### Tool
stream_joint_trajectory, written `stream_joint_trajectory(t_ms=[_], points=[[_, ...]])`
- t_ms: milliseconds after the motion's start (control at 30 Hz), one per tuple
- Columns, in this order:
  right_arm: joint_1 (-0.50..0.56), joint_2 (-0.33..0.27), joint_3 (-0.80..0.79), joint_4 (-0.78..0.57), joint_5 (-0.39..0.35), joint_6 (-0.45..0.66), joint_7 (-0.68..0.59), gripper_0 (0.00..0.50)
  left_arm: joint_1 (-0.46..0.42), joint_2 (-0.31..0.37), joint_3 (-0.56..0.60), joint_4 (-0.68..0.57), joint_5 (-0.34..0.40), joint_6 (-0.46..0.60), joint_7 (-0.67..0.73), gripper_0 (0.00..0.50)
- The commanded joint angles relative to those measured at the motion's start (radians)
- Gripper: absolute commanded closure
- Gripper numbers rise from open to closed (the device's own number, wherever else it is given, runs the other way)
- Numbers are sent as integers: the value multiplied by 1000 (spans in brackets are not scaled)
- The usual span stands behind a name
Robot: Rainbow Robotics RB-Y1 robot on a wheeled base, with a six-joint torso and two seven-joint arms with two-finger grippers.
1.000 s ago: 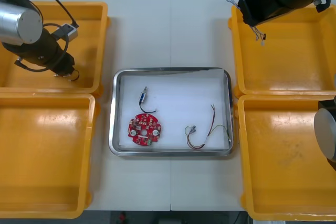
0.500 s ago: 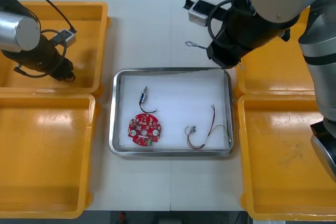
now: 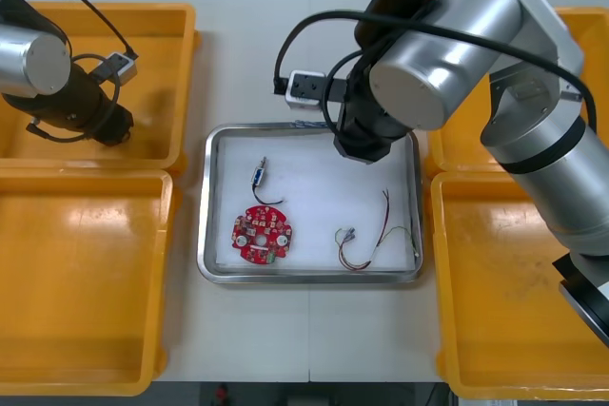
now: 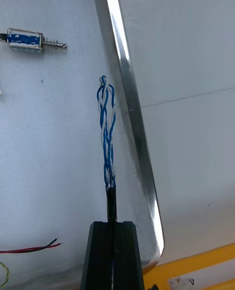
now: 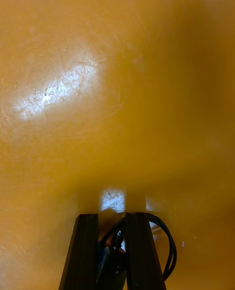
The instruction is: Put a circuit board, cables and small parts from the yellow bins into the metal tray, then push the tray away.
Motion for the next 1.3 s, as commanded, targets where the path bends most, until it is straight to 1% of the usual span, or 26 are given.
stream_joint_trajectory(t_ms=[33, 300, 400, 533, 667, 700, 733, 767, 800, 867, 967, 1067, 1167, 1300], points=[[15, -7, 114, 25, 52, -42, 10, 500, 29, 33, -9, -3, 13, -13, -74, 500], [13, -10, 179, 155, 52, -130, 19, 500, 26, 35, -5, -7, 19, -50, -71, 500], [13, -10, 197, 191, 52, -160, 23, 500, 21, 36, 21, -20, 20, -56, -70, 500], [13, -7, 211, 217, 49, -168, 18, 500, 4, 33, 59, -33, 22, -28, -70, 500], [13, -9, 211, 220, 31, -156, 9, 500, -23, 35, 102, -46, 22, 26, -70, 500], [13, -9, 211, 220, 28, -154, 6, 465, -28, 35, 114, -50, 22, 36, -70, 500], [13, -7, 211, 220, 26, -154, 4, 398, -29, 35, 120, -51, 20, 39, -70, 500], [13, -7, 210, 220, 28, -154, 1, 196, -36, 35, 128, -54, 17, 46, -70, 500], [13, -9, 208, 220, 28, -156, -2, 64, -40, 35, 134, -56, 16, 47, -70, 500], [13, -9, 205, 218, 21, -154, -5, 0, -49, 35, 139, -56, 11, 47, -68, 500], [13, -7, 193, 212, 12, -148, -4, 0, -63, 36, 142, -56, 4, 47, -67, 500], [13, -7, 165, 200, -18, -110, 0, 0, -80, 43, 145, -56, 0, 50, -54, 500], [13, -7, 139, 175, -32, -65, 3, 0, -98, 50, 156, -56, -4, 67, -50, 500], [13, -9, 117, 103, -18, -2, 0, 0, -128, 53, 179, -56, -13, 105, -44, 500]])
